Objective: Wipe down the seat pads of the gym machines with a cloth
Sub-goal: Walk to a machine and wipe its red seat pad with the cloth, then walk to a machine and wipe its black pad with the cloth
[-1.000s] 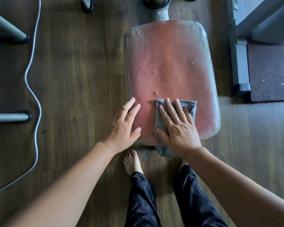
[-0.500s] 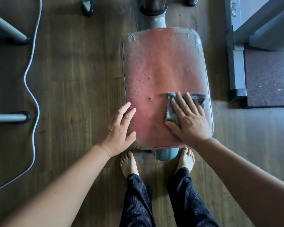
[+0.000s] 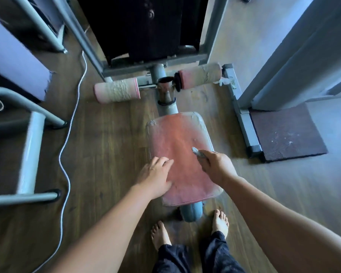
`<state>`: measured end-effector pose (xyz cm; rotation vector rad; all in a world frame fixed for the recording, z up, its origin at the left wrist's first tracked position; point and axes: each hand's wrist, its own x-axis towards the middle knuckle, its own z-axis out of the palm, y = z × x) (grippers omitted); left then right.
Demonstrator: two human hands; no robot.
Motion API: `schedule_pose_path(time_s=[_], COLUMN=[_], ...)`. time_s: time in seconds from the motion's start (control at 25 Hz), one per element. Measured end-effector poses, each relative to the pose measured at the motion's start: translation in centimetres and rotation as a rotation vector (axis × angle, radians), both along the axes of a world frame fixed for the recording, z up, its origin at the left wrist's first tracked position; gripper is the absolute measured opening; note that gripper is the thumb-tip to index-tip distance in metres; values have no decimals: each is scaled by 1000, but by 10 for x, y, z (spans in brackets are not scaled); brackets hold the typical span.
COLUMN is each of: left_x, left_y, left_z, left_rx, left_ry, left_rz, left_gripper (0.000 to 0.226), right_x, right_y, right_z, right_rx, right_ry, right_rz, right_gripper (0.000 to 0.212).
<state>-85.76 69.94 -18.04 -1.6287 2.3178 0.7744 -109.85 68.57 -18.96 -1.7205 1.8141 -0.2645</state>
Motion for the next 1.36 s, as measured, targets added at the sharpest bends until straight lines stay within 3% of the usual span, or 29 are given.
schedule_pose_path(time_s=[0.28,0.48,0.76,1.04,1.36], left_x=[-73,-157,-353,-572,-790], left_y=[-21,-27,11,87,116], left_z=[143,200,241,239,234], left_rx=[-89,-168,-273,-276,-280], left_ry=[-34,-58,-44,-28,20], left_rz=[-255,-454,-700,-898,-1122], left_gripper=[61,57,58,58,60], right_x=[-42,-124,-310,-502,-666], right_y=[33,83,173,278,327], right_z=[171,232,267,290,290], right_rx=[-136,-244,-307,-297,-325], right_ry=[-193,-183,-124,-60,-20], right_rz=[-379,-596,-862,-1024,-1164], right_gripper=[26,18,17,24,20])
